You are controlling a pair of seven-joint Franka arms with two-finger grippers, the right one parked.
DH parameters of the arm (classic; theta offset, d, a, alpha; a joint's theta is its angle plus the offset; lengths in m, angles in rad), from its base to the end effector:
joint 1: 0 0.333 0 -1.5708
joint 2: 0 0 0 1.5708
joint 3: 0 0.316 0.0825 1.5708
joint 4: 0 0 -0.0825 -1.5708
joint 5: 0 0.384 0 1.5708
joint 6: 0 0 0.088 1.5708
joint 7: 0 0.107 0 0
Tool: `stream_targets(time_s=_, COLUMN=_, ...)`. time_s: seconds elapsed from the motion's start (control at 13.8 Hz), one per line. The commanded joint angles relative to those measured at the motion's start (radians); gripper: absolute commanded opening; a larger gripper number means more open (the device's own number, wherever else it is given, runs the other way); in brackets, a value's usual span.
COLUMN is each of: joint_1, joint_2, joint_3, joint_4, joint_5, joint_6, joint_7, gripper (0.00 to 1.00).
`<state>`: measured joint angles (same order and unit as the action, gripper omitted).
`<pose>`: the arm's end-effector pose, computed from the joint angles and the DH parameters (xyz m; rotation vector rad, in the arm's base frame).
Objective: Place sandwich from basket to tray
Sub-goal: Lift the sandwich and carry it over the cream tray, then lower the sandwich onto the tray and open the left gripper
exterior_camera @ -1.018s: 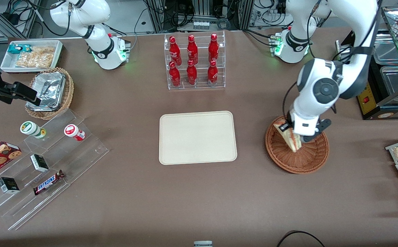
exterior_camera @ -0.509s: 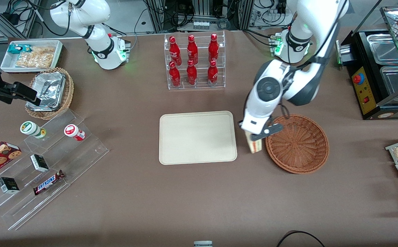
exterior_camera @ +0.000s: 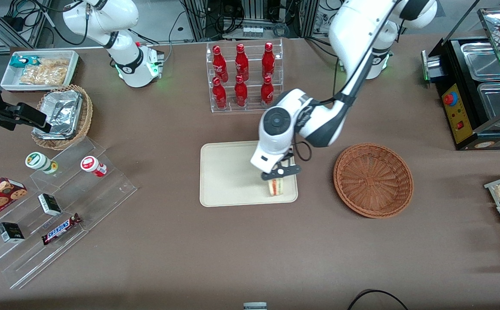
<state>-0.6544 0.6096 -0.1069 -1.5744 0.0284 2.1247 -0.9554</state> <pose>0.5085 -0.4689 0.2812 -3.1076 -0.3054 0.1017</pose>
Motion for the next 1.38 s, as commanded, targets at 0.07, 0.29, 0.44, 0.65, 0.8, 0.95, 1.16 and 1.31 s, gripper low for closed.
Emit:
stream_targets(time_s=0.07, joint_1=-0.057, joint_2=0.103, joint_3=0.013, joint_4=0.146, joint_5=0.007, joint_6=-0.046, joint_7=-0.08, gripper=0.07)
stream_targets(time_s=0.29, joint_1=-0.086, joint_2=0.145, joint_3=0.013, joint_4=0.191, joint_5=0.007, joint_6=-0.046, joint_7=-0.121, gripper=0.07)
stream_targets(time_s=0.44, joint_1=-0.103, joint_2=0.165, joint_3=0.013, joint_4=0.203, joint_5=0.007, joint_6=-0.042, joint_7=-0.128, gripper=0.08)
stream_targets(time_s=0.65, joint_1=-0.113, joint_2=0.174, joint_3=0.013, joint_4=0.203, joint_5=0.007, joint_6=-0.037, joint_7=-0.14, gripper=0.17)
stream_targets(time_s=0.8, joint_1=-0.11, joint_2=0.17, joint_3=0.013, joint_4=0.203, joint_5=0.001, joint_6=-0.037, joint_7=-0.143, gripper=1.0)
stream_targets(time_s=0.95, joint_1=-0.105, joint_2=0.151, joint_3=0.015, joint_4=0.205, joint_5=-0.001, joint_6=-0.042, joint_7=-0.144, gripper=1.0)
stream_targets(time_s=1.16, joint_1=-0.102, joint_2=0.095, joint_3=0.021, joint_4=0.205, joint_5=0.001, joint_6=-0.055, joint_7=-0.144, gripper=1.0)
stream_targets(time_s=1.31, joint_1=-0.062, joint_2=0.049, joint_3=0.021, joint_4=0.203, joint_5=-0.001, joint_6=-0.101, joint_7=-0.135, gripper=1.0)
